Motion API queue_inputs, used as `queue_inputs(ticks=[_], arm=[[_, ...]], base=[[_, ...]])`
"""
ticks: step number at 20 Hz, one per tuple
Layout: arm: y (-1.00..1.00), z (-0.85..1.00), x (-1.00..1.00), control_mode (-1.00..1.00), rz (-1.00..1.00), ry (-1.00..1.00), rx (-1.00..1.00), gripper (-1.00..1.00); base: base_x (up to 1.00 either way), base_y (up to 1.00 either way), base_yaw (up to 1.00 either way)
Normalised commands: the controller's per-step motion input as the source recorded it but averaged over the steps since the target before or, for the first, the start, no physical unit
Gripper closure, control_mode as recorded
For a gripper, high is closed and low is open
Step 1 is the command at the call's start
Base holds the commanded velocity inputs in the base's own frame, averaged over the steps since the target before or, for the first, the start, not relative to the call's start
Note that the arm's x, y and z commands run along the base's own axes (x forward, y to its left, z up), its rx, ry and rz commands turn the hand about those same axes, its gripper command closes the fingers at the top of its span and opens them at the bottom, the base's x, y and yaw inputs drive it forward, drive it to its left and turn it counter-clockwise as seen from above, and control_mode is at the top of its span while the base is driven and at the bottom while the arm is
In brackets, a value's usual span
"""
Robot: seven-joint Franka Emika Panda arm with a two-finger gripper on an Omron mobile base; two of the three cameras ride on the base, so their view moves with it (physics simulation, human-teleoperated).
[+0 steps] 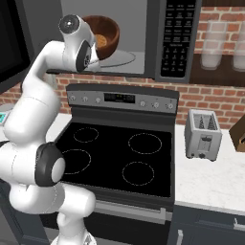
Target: Open the microwave, place the bowl with waffle inside the microwave, then close the microwave door and turn it on.
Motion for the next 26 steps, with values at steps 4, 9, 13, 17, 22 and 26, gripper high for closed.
queue_inputs(ticks=[4,9,13,17,22,26], arm=[[0.19,-0.27,0.39,-1.0,0.0,0.0,0.0,1.0],[0.11,-0.25,0.4,-1.0,0.0,0.0,0.0,1.0],[0.04,-0.21,0.37,-1.0,0.0,0.0,0.0,1.0],[0.07,-0.23,0.33,-1.0,0.0,0.0,0.0,-1.0],[0.0,-0.12,0.21,-1.0,0.0,0.0,0.0,-1.0],[0.0,-0.01,0.17,-1.0,0.0,0.0,0.0,-1.0]], base=[[0.0,0.0,0.0],[0.0,0.0,0.0],[0.0,0.0,0.0],[0.0,0.0,0.0],[0.0,0.0,0.0],[0.0,0.0,0.0]])
